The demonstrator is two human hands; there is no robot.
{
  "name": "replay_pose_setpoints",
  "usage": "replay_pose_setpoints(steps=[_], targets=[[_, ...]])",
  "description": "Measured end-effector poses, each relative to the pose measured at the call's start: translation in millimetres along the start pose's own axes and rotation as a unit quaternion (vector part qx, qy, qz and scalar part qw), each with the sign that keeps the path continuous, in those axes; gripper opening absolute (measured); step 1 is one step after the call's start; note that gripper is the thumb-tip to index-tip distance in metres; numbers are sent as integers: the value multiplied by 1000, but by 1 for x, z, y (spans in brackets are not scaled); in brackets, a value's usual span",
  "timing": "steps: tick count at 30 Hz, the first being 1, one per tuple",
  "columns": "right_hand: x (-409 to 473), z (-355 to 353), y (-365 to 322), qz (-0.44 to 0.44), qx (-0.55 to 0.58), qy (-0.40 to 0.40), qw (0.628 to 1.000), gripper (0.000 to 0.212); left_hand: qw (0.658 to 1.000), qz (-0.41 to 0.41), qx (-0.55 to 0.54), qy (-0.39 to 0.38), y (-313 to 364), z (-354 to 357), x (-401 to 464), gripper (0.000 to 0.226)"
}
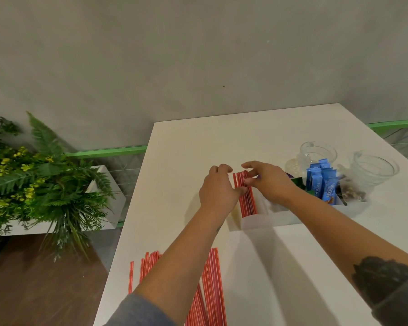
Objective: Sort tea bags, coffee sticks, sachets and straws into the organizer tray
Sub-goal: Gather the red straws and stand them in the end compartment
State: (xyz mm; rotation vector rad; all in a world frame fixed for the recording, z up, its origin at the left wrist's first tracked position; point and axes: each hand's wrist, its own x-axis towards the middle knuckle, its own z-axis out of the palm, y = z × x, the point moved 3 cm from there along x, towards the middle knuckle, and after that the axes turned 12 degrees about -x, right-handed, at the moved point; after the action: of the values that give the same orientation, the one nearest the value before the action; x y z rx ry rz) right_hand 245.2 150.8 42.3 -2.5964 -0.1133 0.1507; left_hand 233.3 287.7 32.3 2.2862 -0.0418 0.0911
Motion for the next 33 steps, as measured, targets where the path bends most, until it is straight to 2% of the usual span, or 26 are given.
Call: replay_pose_setpoints(steps=[3, 9, 17, 24, 33], targets=[[0, 1, 0, 5, 8, 22, 1000, 37, 1000, 19, -14, -18, 4, 1, 2, 55], [1, 1, 0, 15, 2, 58, 998, 21, 1000, 21, -3, -10, 5, 2, 4, 34], [2, 1, 2, 31, -16, 70, 997, 27, 1000, 22, -12, -12, 4, 1, 7, 37], [-3, 2, -1, 45, -49, 89, 994, 44, 1000, 16, -6, -9, 2, -5, 2, 62], [-33, -3, -25, 14, -22, 184, 983, 37, 999, 15, -21, 29, -14, -50, -29, 46]])
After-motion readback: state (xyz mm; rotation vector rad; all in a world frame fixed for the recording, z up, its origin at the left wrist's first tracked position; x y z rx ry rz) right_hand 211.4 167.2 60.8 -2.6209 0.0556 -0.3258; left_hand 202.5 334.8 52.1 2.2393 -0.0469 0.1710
